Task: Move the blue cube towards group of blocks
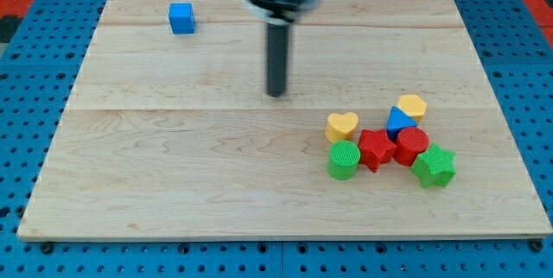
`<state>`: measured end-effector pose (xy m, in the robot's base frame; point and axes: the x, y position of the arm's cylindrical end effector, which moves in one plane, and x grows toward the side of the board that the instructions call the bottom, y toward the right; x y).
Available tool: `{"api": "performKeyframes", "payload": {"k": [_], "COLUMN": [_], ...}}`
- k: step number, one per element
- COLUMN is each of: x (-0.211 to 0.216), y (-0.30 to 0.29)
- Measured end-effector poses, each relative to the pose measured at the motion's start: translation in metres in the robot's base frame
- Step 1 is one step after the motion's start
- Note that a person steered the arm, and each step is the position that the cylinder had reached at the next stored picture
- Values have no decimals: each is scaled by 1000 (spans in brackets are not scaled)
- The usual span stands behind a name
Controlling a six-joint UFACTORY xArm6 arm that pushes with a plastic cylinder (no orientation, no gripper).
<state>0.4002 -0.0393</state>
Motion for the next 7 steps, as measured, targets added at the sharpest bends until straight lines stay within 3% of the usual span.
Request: {"api": "performKeyframes", "payload": {"k": [1, 2, 3, 4, 5, 6, 7], "x": [-39, -110, -156, -140, -74, -18, -32], "y": [-159, -250, -193, -74, -18, -5, -60]}}
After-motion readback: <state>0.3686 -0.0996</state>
